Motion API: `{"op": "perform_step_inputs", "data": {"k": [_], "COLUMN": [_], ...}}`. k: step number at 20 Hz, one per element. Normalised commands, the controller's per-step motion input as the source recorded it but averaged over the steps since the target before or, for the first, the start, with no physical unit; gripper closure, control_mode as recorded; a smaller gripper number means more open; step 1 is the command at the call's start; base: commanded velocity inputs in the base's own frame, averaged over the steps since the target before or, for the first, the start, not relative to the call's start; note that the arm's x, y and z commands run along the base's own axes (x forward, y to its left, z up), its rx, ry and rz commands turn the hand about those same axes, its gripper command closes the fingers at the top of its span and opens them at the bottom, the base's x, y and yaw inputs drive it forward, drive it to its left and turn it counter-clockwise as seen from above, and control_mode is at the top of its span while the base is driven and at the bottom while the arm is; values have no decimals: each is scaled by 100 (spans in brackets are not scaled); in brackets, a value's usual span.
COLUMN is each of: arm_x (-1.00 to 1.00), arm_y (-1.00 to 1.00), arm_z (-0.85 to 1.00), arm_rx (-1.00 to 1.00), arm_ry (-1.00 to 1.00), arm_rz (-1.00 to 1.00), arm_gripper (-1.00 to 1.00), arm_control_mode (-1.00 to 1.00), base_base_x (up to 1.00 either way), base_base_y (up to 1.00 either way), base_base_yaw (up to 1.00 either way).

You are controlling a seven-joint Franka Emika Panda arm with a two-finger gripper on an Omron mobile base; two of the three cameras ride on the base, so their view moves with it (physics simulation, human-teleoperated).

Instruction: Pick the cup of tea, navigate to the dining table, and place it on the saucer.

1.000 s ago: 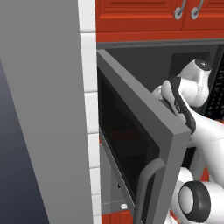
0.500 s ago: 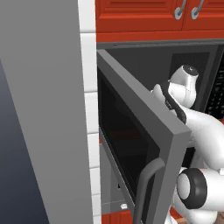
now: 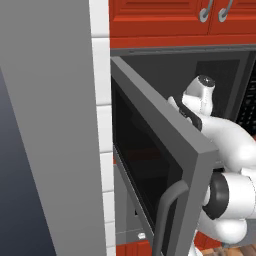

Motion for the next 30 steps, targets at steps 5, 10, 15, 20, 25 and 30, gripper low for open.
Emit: {"op": "perform_step_inputs", "data": {"k": [5,10,15,20,25,30], "arm_x": [38,27,32,26,31,6], "arm_y": [9,7,0,0,0,0], "arm_z": [-17,-37,-23,-1,0,0], "arm_rx": [0,1,2,1,1,0], "arm_ry": [2,2,1,1,0,1], "arm_rz": [-9,-10,-7,-3,-1,0], "arm_gripper": [-100,-100,-100,-100,-100,-100], "arm_control_mode": [-100,-100,-100,-100,-100,-100], "base_base_x": [0,0,0,0,0,0], "base_base_y": [0,0,0,0,0,0], "base_base_yaw": [0,0,0,0,0,0]}}
